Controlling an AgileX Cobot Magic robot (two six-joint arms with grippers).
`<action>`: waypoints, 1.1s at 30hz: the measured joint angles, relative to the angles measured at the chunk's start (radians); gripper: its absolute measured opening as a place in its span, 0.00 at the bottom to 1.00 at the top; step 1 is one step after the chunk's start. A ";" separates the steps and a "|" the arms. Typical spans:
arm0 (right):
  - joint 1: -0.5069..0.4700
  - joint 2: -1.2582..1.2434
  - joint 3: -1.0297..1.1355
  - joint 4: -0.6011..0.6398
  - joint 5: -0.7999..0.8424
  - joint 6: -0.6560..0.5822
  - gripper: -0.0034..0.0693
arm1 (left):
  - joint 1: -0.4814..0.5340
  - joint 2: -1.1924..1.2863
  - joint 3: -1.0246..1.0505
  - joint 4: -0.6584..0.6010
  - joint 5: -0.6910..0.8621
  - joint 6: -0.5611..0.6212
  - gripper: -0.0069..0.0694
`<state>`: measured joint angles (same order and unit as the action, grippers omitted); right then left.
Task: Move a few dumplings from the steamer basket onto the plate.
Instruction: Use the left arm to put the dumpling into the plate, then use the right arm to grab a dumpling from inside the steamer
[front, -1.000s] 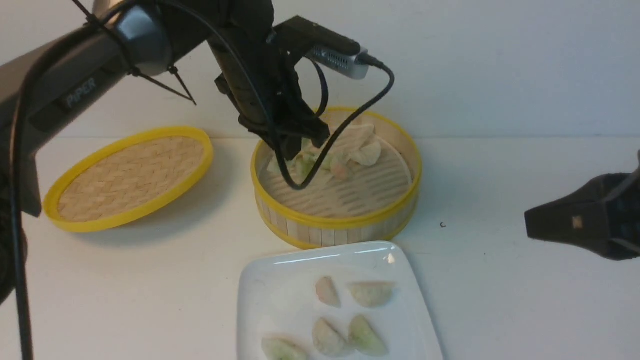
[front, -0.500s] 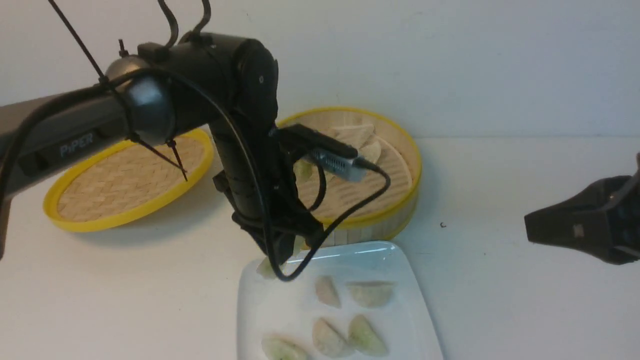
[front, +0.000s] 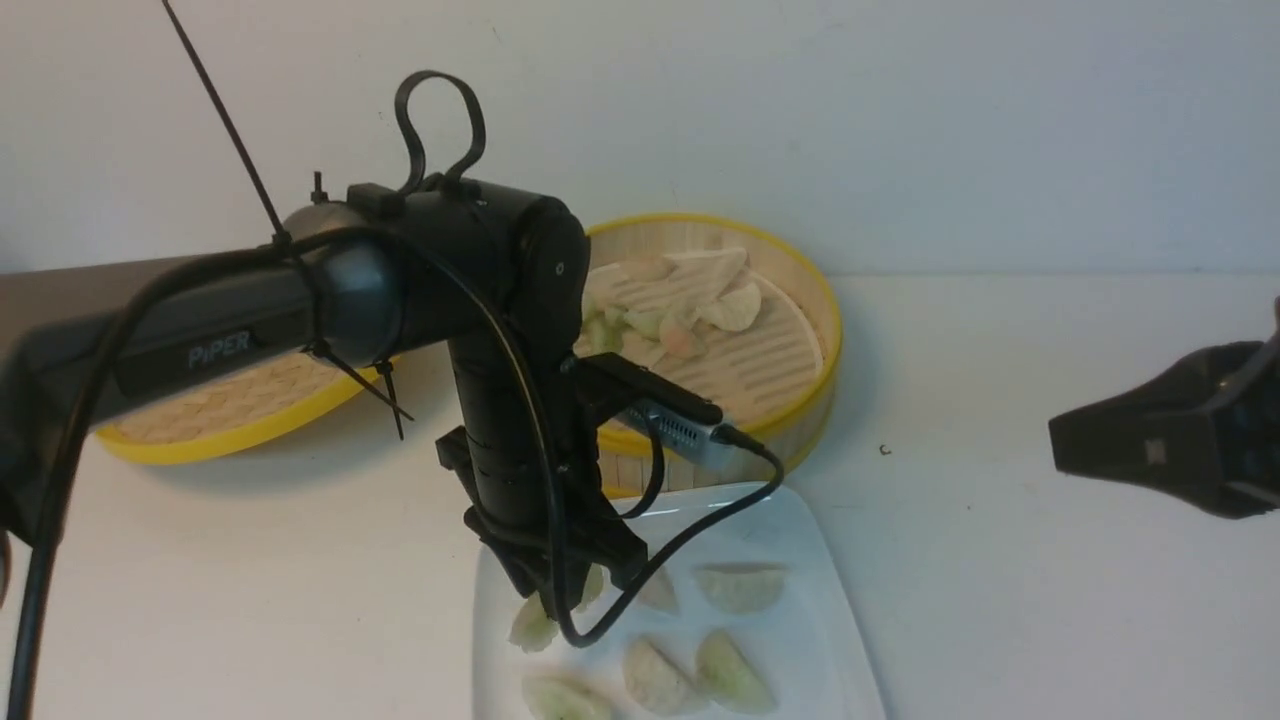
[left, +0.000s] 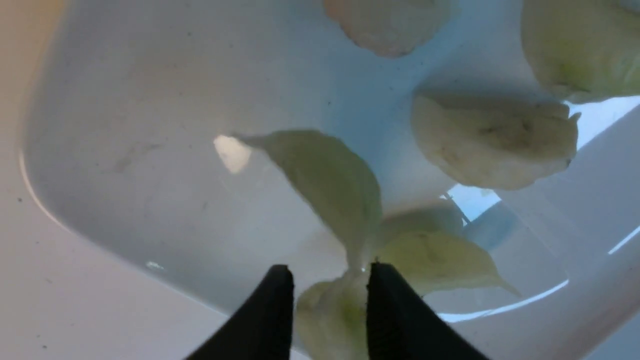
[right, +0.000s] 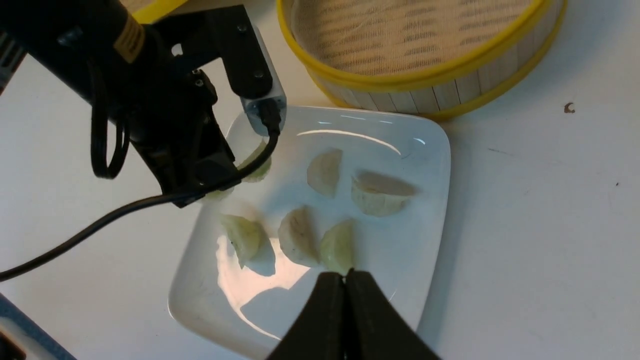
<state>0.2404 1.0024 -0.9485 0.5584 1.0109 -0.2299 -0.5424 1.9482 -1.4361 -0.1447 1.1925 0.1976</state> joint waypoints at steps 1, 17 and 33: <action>0.000 0.000 0.000 0.000 0.000 -0.001 0.03 | 0.000 0.000 0.000 0.000 -0.002 0.000 0.45; 0.000 0.090 -0.136 -0.027 0.020 -0.002 0.03 | 0.000 -0.028 -0.120 0.005 0.009 -0.038 0.47; 0.073 0.764 -0.656 -0.191 0.004 -0.002 0.04 | 0.000 -0.537 0.002 -0.041 0.042 -0.038 0.08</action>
<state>0.3133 1.7659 -1.6046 0.3672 1.0149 -0.2320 -0.5424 1.4108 -1.4339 -0.1860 1.2345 0.1598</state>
